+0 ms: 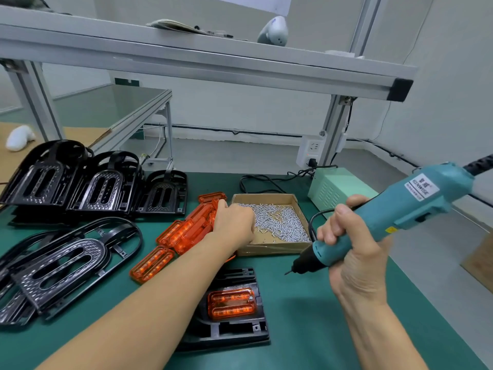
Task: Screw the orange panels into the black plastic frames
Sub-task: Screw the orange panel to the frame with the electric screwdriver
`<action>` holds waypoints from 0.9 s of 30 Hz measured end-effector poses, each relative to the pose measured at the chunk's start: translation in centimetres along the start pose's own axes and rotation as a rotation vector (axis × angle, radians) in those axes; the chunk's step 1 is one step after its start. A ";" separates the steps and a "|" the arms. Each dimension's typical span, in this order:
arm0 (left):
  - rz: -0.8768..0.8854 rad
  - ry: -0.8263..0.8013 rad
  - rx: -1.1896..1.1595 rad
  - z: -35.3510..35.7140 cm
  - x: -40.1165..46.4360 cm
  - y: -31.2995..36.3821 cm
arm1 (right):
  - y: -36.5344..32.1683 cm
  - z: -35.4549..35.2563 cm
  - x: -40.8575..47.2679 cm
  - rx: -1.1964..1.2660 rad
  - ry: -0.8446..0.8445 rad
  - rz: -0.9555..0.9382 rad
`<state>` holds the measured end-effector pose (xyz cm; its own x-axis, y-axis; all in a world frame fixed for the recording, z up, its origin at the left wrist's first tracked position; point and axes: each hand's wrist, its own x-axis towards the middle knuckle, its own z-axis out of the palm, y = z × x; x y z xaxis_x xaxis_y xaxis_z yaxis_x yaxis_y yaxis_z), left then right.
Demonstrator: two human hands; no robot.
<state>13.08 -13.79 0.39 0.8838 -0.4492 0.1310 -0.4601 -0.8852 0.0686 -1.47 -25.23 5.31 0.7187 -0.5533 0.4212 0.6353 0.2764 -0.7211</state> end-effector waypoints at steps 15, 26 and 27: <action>-0.011 -0.059 -1.576 -3.6 -10.0 -0.6 | -2.2 1.2 -0.1 0.162 0.040 0.004; -0.217 -0.063 -1.925 -4.0 -16.4 -1.5 | -3.1 5.1 -2.1 0.315 -0.035 0.065; -0.217 -0.060 -1.919 -4.1 -16.6 -1.5 | -3.1 5.3 -2.2 0.318 -0.038 0.070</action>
<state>-1.27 -4.53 2.15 0.9121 -0.4065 -0.0537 0.2129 0.3575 0.9093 -3.56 -20.72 9.51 0.7699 -0.4961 0.4014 0.6362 0.5478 -0.5433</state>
